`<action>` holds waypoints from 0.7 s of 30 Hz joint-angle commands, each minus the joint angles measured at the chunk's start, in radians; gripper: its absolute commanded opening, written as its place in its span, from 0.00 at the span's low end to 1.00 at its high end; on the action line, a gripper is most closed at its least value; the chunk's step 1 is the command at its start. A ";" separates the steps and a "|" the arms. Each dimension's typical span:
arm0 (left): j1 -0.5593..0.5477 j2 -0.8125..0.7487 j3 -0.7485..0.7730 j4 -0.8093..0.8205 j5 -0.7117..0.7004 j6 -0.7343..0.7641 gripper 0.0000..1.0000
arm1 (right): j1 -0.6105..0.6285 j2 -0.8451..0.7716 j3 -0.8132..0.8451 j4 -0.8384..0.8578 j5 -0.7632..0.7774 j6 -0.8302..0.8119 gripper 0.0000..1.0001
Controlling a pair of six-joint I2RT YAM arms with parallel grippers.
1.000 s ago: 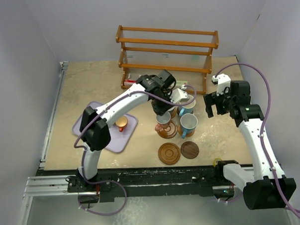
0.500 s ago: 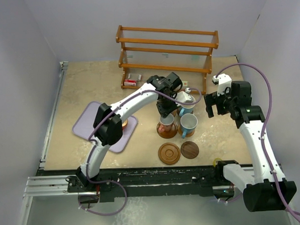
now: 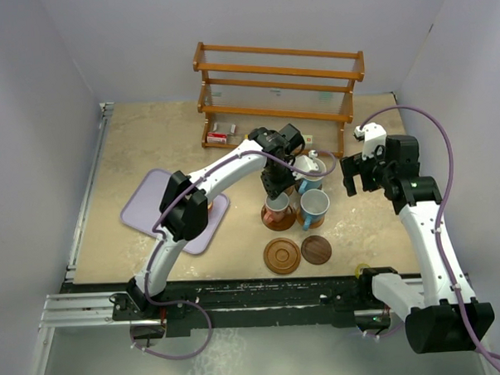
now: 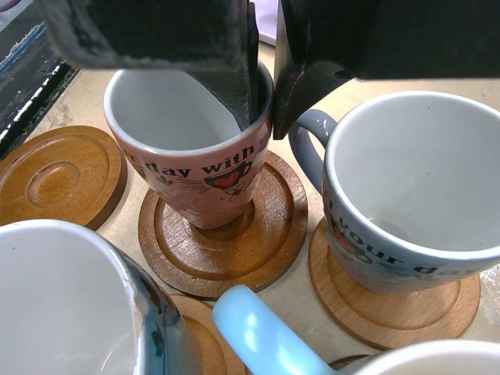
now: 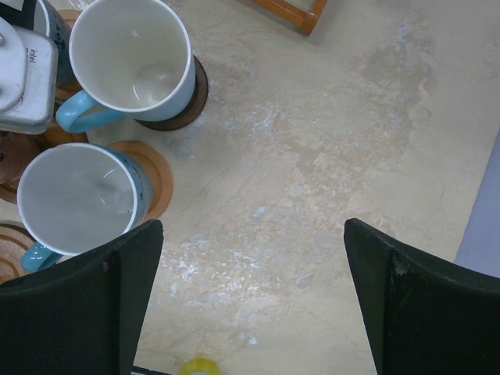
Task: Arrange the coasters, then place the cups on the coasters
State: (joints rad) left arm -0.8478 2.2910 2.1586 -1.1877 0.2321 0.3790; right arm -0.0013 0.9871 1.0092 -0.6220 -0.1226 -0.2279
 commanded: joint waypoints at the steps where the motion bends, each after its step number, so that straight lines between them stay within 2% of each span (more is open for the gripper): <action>1: -0.005 -0.004 0.056 0.012 0.022 -0.014 0.03 | -0.006 -0.019 0.006 0.025 -0.009 0.002 1.00; 21: -0.008 0.019 0.078 0.023 0.022 -0.017 0.03 | -0.005 -0.017 0.005 0.027 -0.008 0.001 1.00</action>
State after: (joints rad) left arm -0.8478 2.3192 2.1906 -1.1679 0.2317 0.3763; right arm -0.0013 0.9871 1.0092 -0.6220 -0.1226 -0.2279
